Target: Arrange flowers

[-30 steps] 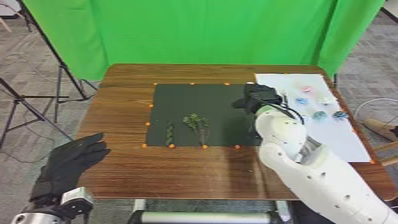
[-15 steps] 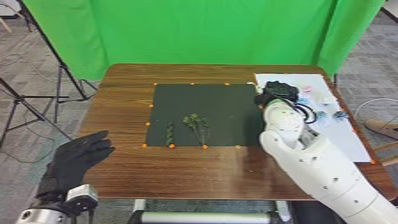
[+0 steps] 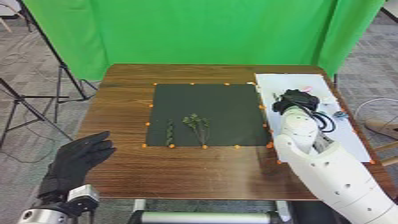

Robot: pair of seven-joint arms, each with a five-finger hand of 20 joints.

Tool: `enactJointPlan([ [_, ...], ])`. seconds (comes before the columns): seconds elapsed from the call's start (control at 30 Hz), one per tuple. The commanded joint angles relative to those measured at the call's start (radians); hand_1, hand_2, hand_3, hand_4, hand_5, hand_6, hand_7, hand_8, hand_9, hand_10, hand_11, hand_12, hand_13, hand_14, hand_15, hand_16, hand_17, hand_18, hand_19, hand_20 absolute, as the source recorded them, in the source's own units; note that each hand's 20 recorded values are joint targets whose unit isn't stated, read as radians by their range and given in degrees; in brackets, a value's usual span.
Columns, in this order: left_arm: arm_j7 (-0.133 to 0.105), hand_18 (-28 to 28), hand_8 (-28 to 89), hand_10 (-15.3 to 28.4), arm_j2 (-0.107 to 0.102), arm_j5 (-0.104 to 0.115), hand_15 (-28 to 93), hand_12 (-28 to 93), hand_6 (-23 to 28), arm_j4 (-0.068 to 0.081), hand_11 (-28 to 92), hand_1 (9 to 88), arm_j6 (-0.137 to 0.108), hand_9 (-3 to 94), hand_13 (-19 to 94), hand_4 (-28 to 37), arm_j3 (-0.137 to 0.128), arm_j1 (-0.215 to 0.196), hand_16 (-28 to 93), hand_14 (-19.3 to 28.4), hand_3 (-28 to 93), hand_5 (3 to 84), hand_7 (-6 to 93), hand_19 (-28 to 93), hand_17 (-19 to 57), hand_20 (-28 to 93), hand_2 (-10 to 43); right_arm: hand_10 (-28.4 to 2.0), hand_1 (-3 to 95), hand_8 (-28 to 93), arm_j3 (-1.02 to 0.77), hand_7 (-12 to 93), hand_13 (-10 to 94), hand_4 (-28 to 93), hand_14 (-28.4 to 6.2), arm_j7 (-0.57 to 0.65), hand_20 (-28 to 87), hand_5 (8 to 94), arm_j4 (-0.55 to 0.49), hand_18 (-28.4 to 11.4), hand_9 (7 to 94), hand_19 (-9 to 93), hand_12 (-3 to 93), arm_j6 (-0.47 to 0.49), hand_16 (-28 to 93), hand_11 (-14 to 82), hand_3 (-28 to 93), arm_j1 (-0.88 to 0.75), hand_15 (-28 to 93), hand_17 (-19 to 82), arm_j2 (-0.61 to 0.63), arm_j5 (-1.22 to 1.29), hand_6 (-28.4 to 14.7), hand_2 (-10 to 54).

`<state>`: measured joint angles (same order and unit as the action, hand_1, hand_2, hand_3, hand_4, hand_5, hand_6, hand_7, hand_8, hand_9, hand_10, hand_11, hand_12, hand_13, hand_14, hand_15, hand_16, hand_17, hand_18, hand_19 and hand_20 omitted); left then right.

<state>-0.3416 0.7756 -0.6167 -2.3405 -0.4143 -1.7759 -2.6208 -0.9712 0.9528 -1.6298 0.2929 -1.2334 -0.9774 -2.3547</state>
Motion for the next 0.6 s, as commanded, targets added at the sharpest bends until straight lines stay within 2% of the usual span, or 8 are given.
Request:
enactJointPlan([
  [0.03,0.025,22.1,-9,22.9,0.014,-0.011,65,10,15.1,0.010,39,27.8,0.032,40.5,31,-12.3,0.010,0.019,-14,28.4,79,47.9,14.3,59,-7.5,26,7.8,-28.4,21.7,-8,0.010,7,49,-23,-26.6,0.020,-17,58.8,0.025,-28.4,52.9,93,26.0,0.008,17,48.0,75,-0.008,81,24,-0.012,-0.021,-19.4,3.0],
  [0.07,0.033,22.1,-9,22.9,0.021,-0.017,65,10,15.1,0.009,39,27.8,0.035,40.5,31,-12.3,0.009,0.020,-14,28.4,79,47.9,14.3,59,-7.5,26,7.8,-28.4,21.7,-8,0.009,7,49,-23,-26.6,0.017,-17,59.0,0.030,-28.4,53.0,93,26.0,0.011,17,48.0,75,-0.012,81,24,-0.019,-0.027,-19.4,3.0],
  [0.1,0.028,22.1,-9,22.9,0.014,-0.010,65,10,15.1,0.008,39,27.8,0.029,40.5,31,-12.3,0.007,0.014,-14,28.4,80,47.9,14.3,59,-7.5,26,7.7,-28.4,21.7,-8,0.012,7,49,-23,-26.7,0.015,-17,59.2,0.039,-28.4,53.0,93,26.0,0.005,17,48.0,75,-0.013,81,24,-0.026,-0.032,-19.4,3.0],
  [0.17,0.027,22.1,-9,22.9,0.013,-0.010,65,10,15.0,0.009,39,27.8,0.029,40.5,31,-12.3,0.007,0.017,-14,28.4,79,47.9,14.4,59,-7.5,26,7.8,-28.4,22.0,-9,0.017,8,50,-23,-26.2,0.014,-17,60.8,0.046,-28.4,53.4,93,26.0,-0.010,17,48.3,75,-0.016,81,24,-0.028,-0.041,-18.8,2.9],
  [0.33,0.049,22.1,-9,22.9,0.035,-0.029,65,10,15.1,0.014,39,27.8,0.048,40.4,31,-12.3,0.011,0.031,-14,28.4,80,47.9,14.3,59,-7.5,26,7.7,-28.4,23.9,-9,0.031,10,53,-23,-24.0,0.008,-17,64.5,0.062,-28.4,55.5,93,25.8,-0.056,17,49.7,75,-0.013,80,25,-0.022,-0.065,-16.6,2.2],
  [0.37,0.042,22.1,-9,22.9,0.026,-0.021,65,10,15.1,0.014,39,27.9,0.041,40.4,31,-12.3,0.014,0.030,-14,28.4,80,48.0,14.3,59,-7.4,26,7.7,-28.4,24.3,-9,0.034,10,54,-24,-23.7,0.007,-17,64.9,0.069,-28.4,55.8,93,25.7,-0.062,18,49.9,75,-0.009,80,25,-0.023,-0.070,-16.3,1.9],
  [0.6,0.050,22.1,-9,22.9,0.039,-0.031,65,10,15.1,0.018,39,28.0,0.051,40.4,30,-12.4,0.018,0.041,-14,28.4,80,47.9,14.4,59,-7.5,26,7.8,-27.4,25.4,-10,0.044,11,55,-24,-22.9,-0.001,-15,65.6,0.098,-28.4,56.6,93,25.2,-0.099,18,50.7,75,0.012,80,26,-0.028,-0.099,-15.7,1.7],
])
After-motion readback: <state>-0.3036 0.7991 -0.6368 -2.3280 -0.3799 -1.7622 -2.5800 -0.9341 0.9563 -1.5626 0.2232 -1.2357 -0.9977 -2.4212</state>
